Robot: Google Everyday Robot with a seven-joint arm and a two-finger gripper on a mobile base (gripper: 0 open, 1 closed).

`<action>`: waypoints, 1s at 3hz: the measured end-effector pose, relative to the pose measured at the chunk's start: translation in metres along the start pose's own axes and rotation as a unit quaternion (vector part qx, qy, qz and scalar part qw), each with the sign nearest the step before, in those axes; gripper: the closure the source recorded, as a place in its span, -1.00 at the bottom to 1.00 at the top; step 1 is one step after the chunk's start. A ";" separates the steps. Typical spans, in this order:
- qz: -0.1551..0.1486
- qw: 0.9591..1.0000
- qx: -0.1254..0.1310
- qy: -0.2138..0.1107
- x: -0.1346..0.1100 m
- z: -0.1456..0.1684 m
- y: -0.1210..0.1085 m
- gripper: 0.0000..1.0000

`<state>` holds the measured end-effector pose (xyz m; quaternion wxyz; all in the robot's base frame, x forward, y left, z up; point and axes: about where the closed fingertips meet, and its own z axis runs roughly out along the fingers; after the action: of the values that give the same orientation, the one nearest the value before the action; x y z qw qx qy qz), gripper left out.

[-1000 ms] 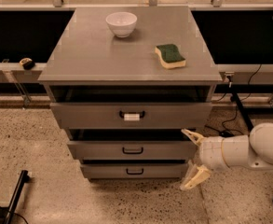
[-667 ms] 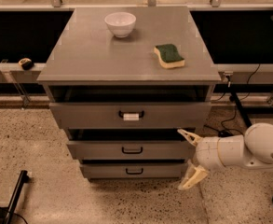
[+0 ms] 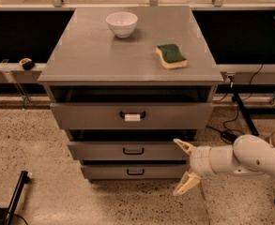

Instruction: Open middle drawer

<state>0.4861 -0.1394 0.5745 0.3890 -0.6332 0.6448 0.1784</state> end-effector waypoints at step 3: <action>-0.052 0.994 -0.020 0.097 0.051 0.039 -0.017 -1.00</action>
Offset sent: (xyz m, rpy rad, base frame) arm 0.0391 -0.0204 -0.0713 -0.3565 -0.0304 0.0180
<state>0.5183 -0.1484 0.5176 0.3213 -0.6879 0.6417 0.1084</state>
